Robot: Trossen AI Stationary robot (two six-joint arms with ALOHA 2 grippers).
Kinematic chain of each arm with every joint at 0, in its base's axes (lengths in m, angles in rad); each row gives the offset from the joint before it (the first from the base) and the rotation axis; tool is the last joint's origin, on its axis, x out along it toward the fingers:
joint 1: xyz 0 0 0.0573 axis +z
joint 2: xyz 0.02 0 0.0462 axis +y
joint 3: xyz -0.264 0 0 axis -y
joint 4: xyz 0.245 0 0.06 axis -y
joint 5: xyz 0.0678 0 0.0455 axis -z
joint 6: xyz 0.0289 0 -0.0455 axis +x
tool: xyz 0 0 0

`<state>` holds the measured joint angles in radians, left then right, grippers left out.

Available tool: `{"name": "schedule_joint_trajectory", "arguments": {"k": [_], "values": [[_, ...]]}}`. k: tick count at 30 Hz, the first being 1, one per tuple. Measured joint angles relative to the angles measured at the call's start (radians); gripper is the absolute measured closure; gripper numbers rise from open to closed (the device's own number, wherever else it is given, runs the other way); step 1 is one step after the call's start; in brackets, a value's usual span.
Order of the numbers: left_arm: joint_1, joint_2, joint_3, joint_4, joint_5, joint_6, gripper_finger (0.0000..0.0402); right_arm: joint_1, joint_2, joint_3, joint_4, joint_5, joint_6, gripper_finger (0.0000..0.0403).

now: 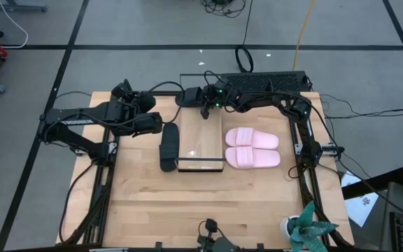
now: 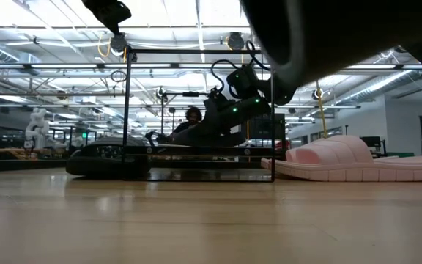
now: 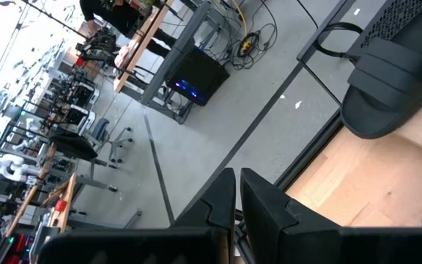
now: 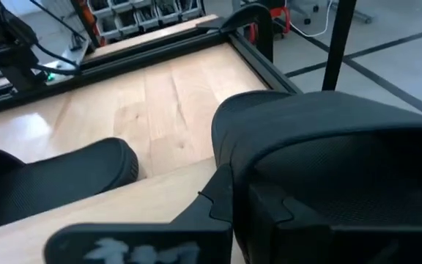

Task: Pick and place slides into the shelf
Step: Put the left black slide on the shelf

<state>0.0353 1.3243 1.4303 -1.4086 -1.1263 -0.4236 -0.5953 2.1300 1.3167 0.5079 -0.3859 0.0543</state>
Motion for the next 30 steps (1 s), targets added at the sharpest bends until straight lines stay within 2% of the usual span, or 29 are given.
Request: {"name": "schedule_joint_trajectory", "arguments": {"k": [13,20,30], "values": [[0.000,0.000,0.000,0.000,0.000,0.001,0.0371,-0.008,0.000,0.000,-0.016,0.012,0.105,0.0399],[0.000,0.000,0.000,0.000,0.000,0.001,0.0371,-0.026,0.000,0.000,-0.027,-0.038,0.169,0.0392],[0.000,0.000,0.000,0.000,0.001,0.001,0.0371,-0.026,0.000,0.000,-0.042,-0.039,0.172,0.0388]]}}
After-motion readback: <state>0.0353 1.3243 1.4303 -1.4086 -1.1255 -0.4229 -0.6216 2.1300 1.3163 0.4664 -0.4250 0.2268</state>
